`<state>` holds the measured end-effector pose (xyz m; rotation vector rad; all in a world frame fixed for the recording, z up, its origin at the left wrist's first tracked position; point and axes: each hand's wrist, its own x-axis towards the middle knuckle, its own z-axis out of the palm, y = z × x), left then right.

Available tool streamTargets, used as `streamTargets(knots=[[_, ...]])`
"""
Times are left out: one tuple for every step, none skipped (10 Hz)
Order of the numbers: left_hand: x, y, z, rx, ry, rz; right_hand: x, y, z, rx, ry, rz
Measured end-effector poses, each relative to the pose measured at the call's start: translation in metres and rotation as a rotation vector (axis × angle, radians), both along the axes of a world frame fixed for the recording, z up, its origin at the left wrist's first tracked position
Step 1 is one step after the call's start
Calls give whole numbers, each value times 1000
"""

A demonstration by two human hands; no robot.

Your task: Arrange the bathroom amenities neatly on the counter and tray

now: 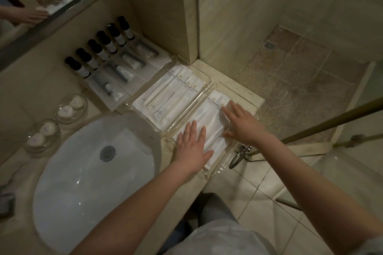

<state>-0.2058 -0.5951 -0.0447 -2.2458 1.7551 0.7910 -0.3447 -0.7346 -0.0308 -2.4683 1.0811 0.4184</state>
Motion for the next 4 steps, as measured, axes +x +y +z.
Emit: streamTargets(knots=[[0,0,0,29,-11,-28,7,-1,-4,4,36,60],[-1,0,-1,22,-27,-34,9,-3,-5,2,42,74],[0,1,-1,11,-23,-35,10,-5,-5,12,32,66],[6,2,3,-52,20,-5,12,-2,-1,-6,-18,24]])
